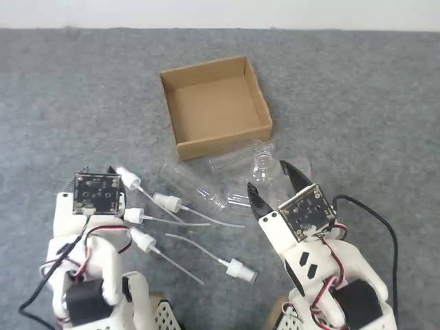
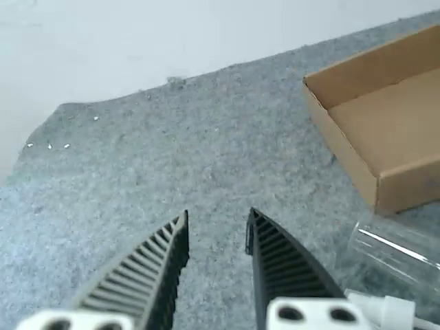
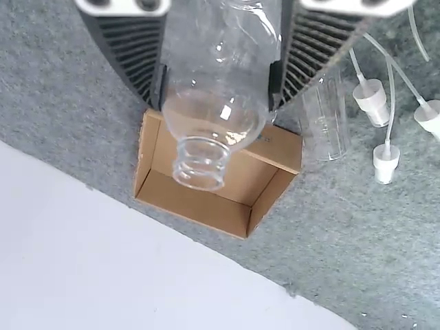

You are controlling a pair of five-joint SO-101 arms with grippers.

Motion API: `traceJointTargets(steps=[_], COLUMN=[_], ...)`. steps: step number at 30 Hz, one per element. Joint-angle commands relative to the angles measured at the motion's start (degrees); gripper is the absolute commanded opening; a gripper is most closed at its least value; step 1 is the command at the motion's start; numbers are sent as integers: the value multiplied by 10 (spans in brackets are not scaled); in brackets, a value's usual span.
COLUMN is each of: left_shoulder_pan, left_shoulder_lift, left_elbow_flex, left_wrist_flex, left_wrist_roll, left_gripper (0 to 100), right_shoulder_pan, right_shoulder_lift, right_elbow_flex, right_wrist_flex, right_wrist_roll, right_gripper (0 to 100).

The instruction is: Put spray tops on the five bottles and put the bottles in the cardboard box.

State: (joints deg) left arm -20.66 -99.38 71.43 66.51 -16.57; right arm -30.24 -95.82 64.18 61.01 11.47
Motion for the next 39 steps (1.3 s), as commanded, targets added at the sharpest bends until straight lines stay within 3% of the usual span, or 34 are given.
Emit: traceJointTargets(steps=[1, 5, 10, 18, 21, 25, 31, 36, 39], left_shoulder_pan=[4, 4, 4, 4, 19, 53, 55, 17, 12], left_shoulder_lift=[4, 37, 191, 396, 446, 485, 498, 499, 499], left_elbow_flex=[-58, -72, -123, -181, -184, -186, -176, -165, -156], left_wrist_flex=[18, 17, 13, 11, -18, -37, -72, -110, -113], left_wrist_roll=[12, 17, 20, 127, 198, 281, 295, 295, 327], left_gripper=[131, 131, 131, 131, 131, 131, 131, 133, 180], right_shoulder_pan=[6, 6, 6, 6, 6, 6, 6, 6, 6], right_shoulder_lift=[-1, -1, -1, -1, -1, -1, -1, -1, -1], right_elbow_flex=[3, 3, 3, 3, 3, 3, 3, 3, 3], right_wrist_flex=[-16, -16, -16, -16, -16, -16, -16, -16, -16], right_wrist_roll=[-6, -6, -6, -6, -4, -2, -1, -1, -1], right_gripper=[69, 69, 69, 69, 69, 71, 71, 72, 72])
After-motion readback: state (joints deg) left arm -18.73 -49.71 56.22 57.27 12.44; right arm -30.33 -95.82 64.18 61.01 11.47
